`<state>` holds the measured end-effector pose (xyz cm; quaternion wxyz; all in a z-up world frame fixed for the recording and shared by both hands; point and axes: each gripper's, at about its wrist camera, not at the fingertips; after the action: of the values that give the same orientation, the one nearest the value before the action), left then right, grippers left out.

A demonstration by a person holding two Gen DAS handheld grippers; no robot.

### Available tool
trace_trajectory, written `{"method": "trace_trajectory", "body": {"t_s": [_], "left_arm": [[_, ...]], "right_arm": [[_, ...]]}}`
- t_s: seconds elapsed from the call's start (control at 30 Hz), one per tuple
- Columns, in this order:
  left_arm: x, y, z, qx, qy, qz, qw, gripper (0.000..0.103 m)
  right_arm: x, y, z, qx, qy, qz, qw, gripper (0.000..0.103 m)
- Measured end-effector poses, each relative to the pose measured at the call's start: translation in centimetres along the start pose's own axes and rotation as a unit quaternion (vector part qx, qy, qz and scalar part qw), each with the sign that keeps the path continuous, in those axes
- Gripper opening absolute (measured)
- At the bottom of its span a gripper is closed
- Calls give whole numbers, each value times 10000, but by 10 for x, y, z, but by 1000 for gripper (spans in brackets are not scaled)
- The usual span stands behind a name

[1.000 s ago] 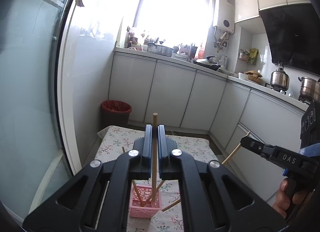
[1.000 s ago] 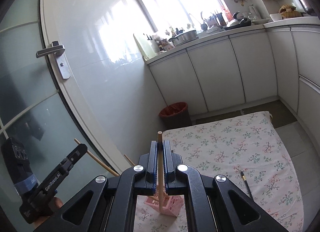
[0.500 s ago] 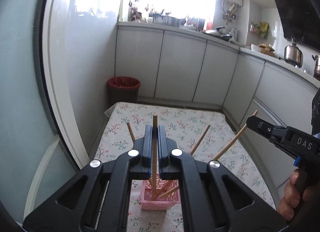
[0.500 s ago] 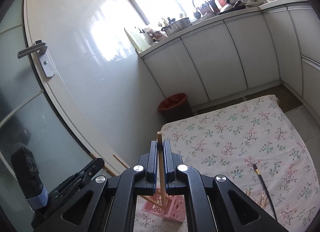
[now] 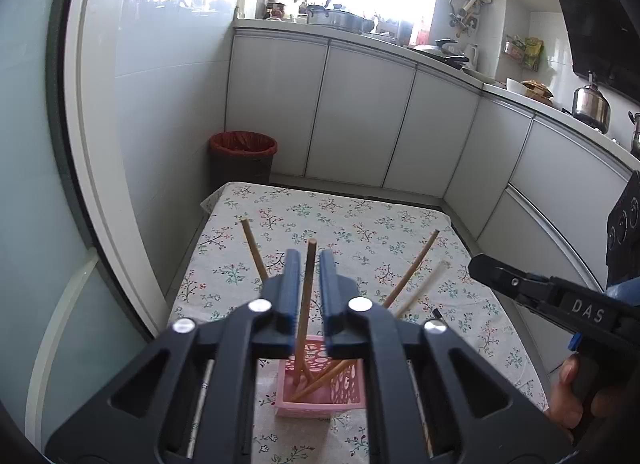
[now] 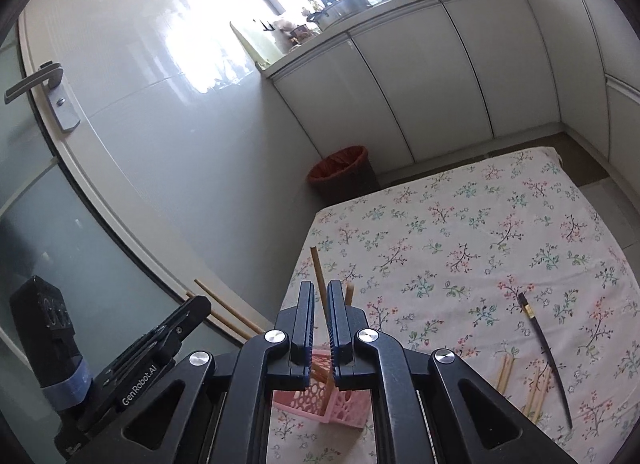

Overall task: Organize utensils
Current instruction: 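Open both tools to release the chopsticks into the pink holder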

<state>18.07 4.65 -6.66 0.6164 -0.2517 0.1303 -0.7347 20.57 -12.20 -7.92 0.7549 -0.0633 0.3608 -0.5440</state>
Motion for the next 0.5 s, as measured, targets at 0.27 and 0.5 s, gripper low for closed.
{"method": "trace_trajectory", "body": {"t_s": [0.27, 0.5], "left_arm": [[0, -16, 4, 130, -91, -16, 9999, 62], [13, -15, -14, -619, 108, -243, 9977, 78]], "right_arm": [[7, -23, 9, 169, 70, 46, 9998, 38], [30, -52, 7, -108, -135, -507, 9986, 59]]}}
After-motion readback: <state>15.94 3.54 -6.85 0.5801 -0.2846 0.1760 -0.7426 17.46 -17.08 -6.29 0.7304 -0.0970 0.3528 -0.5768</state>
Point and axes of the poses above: each gripper's, at about its wrist camera, not at the fingertips, and y roughly the way its jaws point, x to its right, z to its top, and after that the axes turned 3 degrees about -y, right-handed
